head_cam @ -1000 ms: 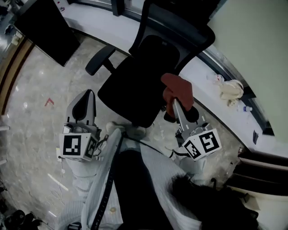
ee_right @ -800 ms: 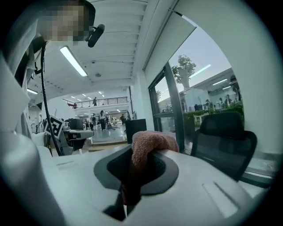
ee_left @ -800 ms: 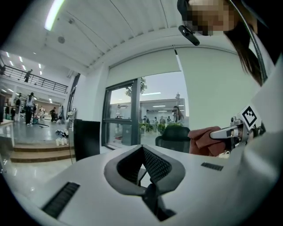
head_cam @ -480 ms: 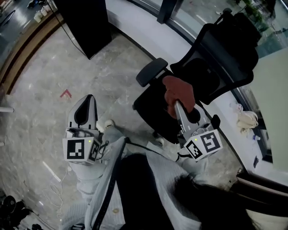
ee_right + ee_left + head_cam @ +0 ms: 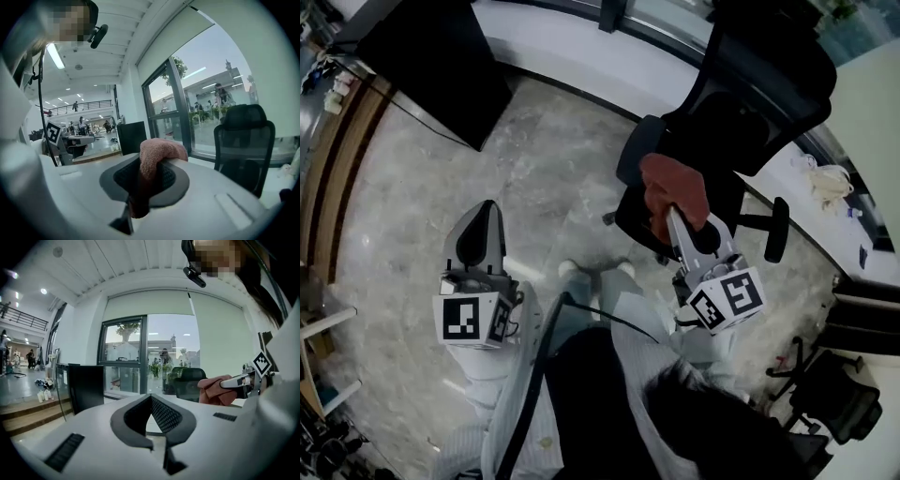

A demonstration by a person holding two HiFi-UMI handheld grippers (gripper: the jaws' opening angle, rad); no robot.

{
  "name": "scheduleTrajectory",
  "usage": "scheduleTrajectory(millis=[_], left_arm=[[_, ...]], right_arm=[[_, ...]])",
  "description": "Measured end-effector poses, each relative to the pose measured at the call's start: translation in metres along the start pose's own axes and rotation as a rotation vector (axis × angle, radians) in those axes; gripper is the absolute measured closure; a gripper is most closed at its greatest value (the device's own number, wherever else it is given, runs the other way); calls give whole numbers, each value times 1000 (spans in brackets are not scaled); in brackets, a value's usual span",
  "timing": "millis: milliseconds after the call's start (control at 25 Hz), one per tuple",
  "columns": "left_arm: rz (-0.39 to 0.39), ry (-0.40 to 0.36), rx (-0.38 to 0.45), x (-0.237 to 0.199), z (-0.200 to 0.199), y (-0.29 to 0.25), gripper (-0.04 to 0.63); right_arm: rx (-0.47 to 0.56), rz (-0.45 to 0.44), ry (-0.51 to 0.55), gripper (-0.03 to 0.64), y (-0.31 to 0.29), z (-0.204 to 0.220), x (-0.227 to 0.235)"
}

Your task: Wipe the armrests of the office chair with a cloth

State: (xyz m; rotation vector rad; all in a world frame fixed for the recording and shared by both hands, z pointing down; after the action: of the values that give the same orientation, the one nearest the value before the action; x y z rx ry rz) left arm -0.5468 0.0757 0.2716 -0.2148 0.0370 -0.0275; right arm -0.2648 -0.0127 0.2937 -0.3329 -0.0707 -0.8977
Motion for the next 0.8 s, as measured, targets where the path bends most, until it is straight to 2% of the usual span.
scheduleTrajectory(millis=[200, 320, 440, 640, 800], left_arm=[[148, 18, -26, 25, 19, -55, 592], [230, 8, -43, 42, 16, -91, 592], [278, -5, -47, 55, 8, -121, 592], [373, -62, 32, 79, -23, -173, 592], [425, -68, 3, 98, -35, -202, 592]], right_arm=[[-32, 122, -32, 584, 3, 16, 36], [-29, 178, -47, 584, -2, 15, 60], [-27, 204, -38, 584, -12, 12, 81], [-13, 235, -32, 584, -28, 5, 113], [-41, 243, -36, 584, -39, 1, 132]])
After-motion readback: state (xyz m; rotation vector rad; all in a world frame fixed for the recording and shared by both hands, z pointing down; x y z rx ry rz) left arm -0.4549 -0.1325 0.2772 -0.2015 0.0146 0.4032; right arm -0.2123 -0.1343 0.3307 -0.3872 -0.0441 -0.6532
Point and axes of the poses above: the fingertips, and each gripper's own axes: y backward along the fingers, x to its right, z out of its underside, the point moved 3 cm from there along y, backward along the fingers
